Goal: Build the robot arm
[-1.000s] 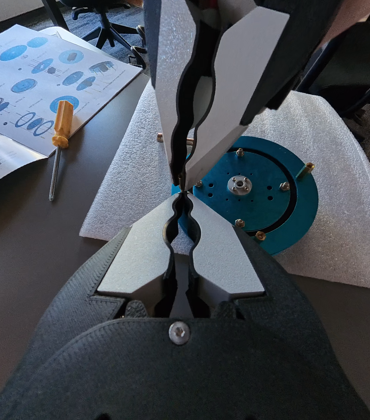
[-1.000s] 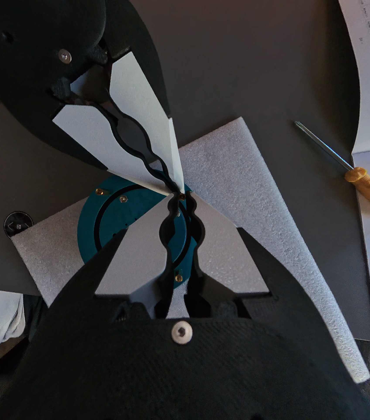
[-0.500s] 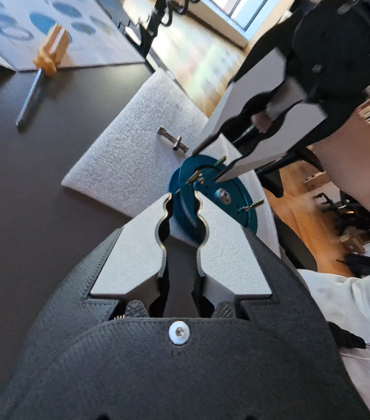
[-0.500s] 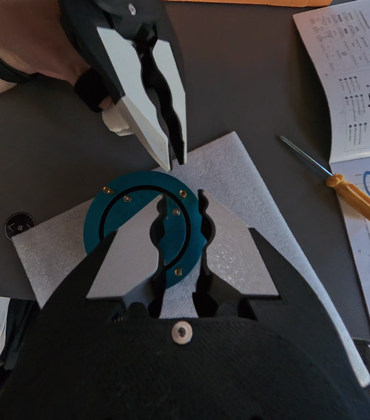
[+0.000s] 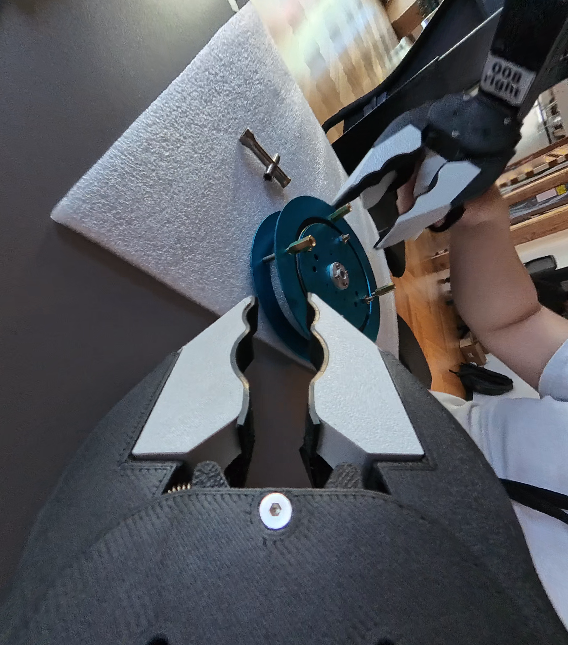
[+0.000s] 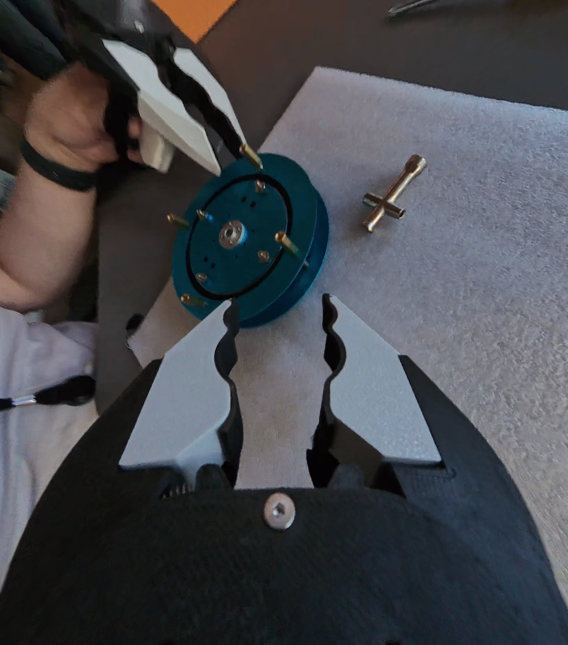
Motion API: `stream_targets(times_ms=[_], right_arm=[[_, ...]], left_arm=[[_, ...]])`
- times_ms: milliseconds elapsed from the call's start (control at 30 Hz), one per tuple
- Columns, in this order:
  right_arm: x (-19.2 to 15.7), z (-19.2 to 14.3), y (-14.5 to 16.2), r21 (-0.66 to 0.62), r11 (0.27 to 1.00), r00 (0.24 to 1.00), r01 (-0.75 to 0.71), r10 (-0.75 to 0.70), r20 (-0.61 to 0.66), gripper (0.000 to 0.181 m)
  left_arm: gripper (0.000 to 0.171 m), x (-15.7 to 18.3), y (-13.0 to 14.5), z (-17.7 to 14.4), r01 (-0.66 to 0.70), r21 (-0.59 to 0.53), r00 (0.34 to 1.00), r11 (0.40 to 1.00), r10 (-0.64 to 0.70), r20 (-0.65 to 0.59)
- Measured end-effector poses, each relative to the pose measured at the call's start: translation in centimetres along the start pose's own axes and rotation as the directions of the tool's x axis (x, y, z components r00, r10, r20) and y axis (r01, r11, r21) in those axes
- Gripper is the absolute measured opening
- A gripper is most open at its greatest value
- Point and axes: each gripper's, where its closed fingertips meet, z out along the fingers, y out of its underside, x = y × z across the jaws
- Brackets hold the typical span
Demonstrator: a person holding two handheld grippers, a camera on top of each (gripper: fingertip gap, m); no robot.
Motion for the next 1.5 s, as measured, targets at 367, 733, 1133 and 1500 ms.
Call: stream_targets(times_ms=[367, 733, 1133, 1500], right_arm=[[0.6, 1.7, -0.5, -0.210, 0.969, 0.968, -0.129, 0.169, 0.184, 0.041], [0.8, 1.8, -0.6, -0.204, 0.972, 0.952, -0.115, 0.167, 0.256, 0.032], [0.6, 1.7, -0.5, -0.119, 0.985, 0.946, -0.124, 0.153, 0.286, 0.034], [0.4, 2.0, -0.9, -0.167, 0.986, 0.974, -0.029, 0.065, 0.215, 0.044]], left_arm=[[0.029, -0.2, 0.2, 0.7, -0.014, -0.169, 1.000, 0.985, 0.012, -0.015], [0.020, 0.5, 0.8, 0.7, -0.288, -0.479, 0.938, 0.829, 0.344, 0.032], [0.024, 0.4, 0.3, 0.6, -0.473, -0.580, 0.769, 0.663, 0.632, 0.095], [0.040, 0.1, 0.0, 0.9, -0.109, -0.377, 0.994, 0.920, 0.088, -0.072]])
